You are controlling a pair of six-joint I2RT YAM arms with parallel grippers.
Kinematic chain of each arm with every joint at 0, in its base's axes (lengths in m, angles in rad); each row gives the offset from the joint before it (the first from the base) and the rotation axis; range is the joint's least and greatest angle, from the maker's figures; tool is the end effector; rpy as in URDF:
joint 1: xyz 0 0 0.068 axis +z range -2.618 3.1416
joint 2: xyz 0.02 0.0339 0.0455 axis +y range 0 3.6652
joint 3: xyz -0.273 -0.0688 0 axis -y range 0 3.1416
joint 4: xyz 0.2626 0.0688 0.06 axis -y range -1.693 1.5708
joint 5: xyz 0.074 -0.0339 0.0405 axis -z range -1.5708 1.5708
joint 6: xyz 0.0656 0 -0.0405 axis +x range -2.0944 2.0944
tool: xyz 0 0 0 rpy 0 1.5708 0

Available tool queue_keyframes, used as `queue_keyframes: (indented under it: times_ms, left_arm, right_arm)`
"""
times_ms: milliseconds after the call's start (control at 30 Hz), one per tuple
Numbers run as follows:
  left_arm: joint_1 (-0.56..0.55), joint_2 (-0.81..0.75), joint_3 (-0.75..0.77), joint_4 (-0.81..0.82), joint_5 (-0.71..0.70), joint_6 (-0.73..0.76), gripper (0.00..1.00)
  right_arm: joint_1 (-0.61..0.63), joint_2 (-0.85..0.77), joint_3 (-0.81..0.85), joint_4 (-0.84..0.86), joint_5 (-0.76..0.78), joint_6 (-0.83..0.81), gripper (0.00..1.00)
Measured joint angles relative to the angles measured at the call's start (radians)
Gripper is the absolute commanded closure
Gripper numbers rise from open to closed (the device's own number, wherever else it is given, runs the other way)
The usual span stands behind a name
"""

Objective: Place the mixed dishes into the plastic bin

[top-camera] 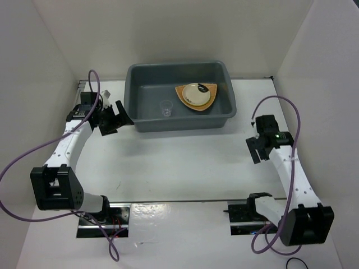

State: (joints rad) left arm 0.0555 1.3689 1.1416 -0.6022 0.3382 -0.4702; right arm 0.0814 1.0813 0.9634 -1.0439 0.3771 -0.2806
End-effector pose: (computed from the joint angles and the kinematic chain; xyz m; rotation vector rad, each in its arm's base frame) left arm 0.3271 -0.0036 0.2800 -0.4734 2.3770 -0.5975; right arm 0.2144 -0.0067 0.2593 -0.3834 2.6925 -0.5720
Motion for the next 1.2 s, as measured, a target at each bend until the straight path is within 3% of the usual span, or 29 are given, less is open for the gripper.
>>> queue_keyframes:
  times_ms: [233, 567, 1200]
  left_arm:
    - [0.000, 0.105, 0.045, -0.008, 0.006, 0.001, 0.00]
    - [0.000, 0.154, 0.116, -0.020, 0.014, 0.002, 0.00]
    - [0.000, 0.124, 0.077, -0.038, -0.007, 0.023, 0.00]
  right_arm:
    - [-0.122, -0.115, -0.113, 0.015, 0.002, -0.027, 0.02]
    - [-0.233, 0.019, -0.197, 0.127, -0.002, -0.155, 0.02]
    - [-0.474, 0.212, -0.251, 0.274, -0.017, -0.262, 0.04]
